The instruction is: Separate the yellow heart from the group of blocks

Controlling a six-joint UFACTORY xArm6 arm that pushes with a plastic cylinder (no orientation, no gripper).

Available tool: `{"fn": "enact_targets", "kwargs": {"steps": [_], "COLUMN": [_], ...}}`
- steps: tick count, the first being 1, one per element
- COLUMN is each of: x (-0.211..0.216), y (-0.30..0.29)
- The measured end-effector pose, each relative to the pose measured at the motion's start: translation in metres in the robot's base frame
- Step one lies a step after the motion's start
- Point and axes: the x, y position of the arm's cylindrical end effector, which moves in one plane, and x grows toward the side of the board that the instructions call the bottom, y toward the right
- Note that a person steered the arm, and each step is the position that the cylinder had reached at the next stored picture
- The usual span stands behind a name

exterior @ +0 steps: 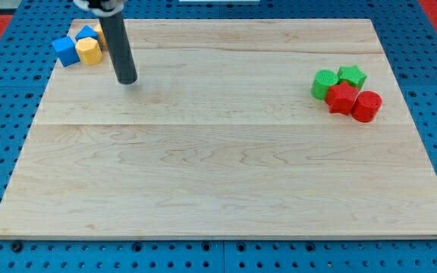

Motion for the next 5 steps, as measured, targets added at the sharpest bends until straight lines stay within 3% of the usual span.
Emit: {"fn": "enact_targets", "kwargs": {"steps": [1, 2, 5], "x": [0.036, 0.003, -0.047], "y": [-0.054, -0.149, -0.151]}}
